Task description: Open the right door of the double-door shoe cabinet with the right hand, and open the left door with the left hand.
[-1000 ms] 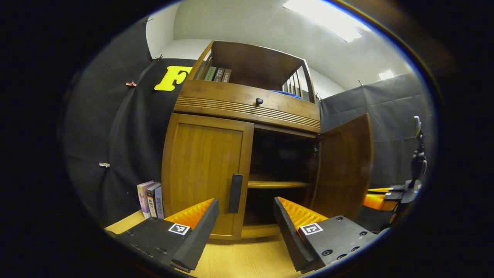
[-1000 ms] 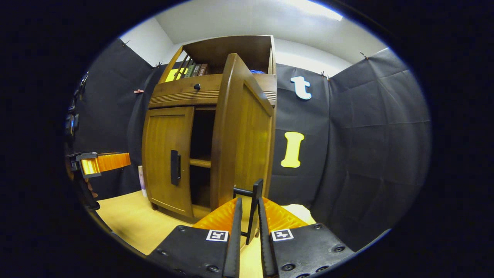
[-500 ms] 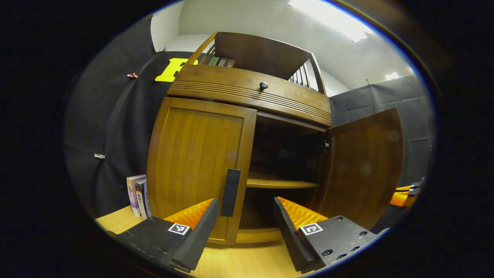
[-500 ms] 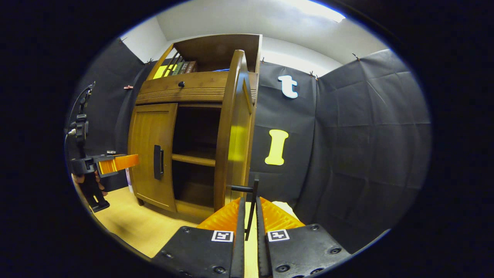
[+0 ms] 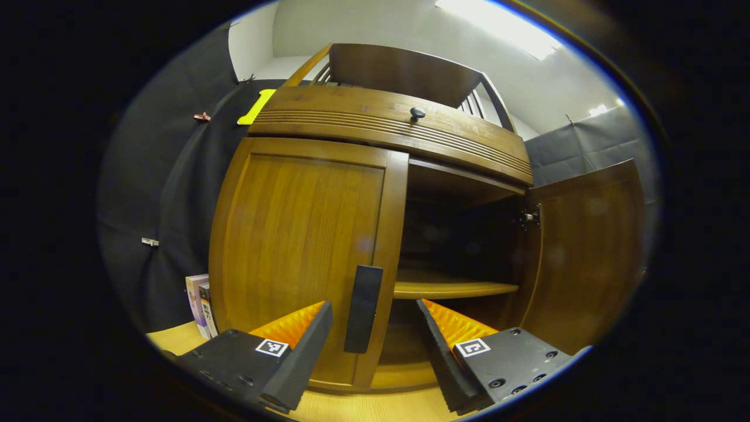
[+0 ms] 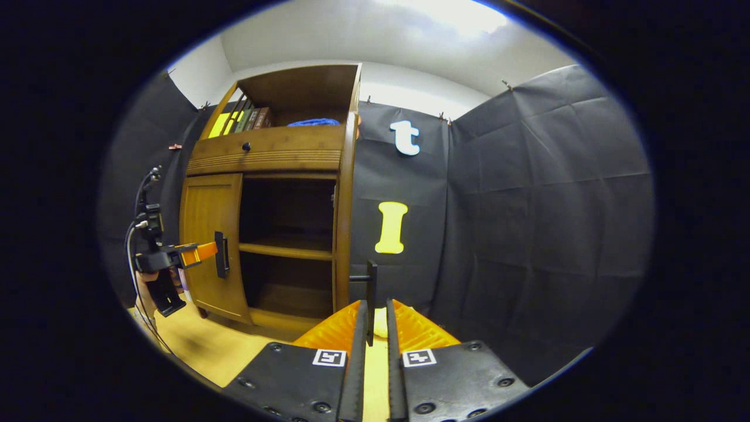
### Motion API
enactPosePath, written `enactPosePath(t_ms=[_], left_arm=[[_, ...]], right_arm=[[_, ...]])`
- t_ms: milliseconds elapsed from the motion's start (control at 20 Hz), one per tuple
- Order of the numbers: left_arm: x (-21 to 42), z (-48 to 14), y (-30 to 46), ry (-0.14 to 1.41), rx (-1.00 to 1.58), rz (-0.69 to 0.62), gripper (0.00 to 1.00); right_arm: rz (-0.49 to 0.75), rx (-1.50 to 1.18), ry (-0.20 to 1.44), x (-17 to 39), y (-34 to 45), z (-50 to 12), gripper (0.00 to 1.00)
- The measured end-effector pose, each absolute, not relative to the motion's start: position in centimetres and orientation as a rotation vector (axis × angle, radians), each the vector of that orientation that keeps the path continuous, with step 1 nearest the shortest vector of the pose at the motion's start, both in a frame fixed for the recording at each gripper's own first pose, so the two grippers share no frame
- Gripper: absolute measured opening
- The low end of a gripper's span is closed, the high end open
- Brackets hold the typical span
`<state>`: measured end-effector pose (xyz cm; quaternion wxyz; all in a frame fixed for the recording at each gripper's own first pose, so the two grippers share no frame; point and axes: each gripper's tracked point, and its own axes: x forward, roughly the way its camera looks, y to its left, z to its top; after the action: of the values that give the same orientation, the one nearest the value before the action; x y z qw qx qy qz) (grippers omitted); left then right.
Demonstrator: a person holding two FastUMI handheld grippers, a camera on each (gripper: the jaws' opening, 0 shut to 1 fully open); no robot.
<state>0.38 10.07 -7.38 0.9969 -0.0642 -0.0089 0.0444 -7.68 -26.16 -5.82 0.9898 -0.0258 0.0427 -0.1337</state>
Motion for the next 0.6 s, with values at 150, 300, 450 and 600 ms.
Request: enactPosePath(t_ms=[150, 300, 450, 600], left_arm=[[0.7, -7.9, 11.4, -0.009, -0.093, 0.126, 0.88], [1.0, -8.3, 10.9, 0.013, -0.105, 0.110, 0.84], [1.1, -8.6, 11.1, 0.025, -0.073, 0.112, 0.80], [0.8, -8.9, 11.5, 0.035, -0.051, 0.110, 0.83]], right_arm=[[-0.298, -0.062, 0.094, -8.8, -27.5, -6.0, 0.55], [-0.307, -0.005, 0.149, -9.5, -28.1, -7.3, 0.95], [-0.361, -0.014, 0.144, -9.7, -29.6, -7.3, 0.94], [-0.423, -0.052, 0.139, -10.1, -30.8, -7.2, 0.94]])
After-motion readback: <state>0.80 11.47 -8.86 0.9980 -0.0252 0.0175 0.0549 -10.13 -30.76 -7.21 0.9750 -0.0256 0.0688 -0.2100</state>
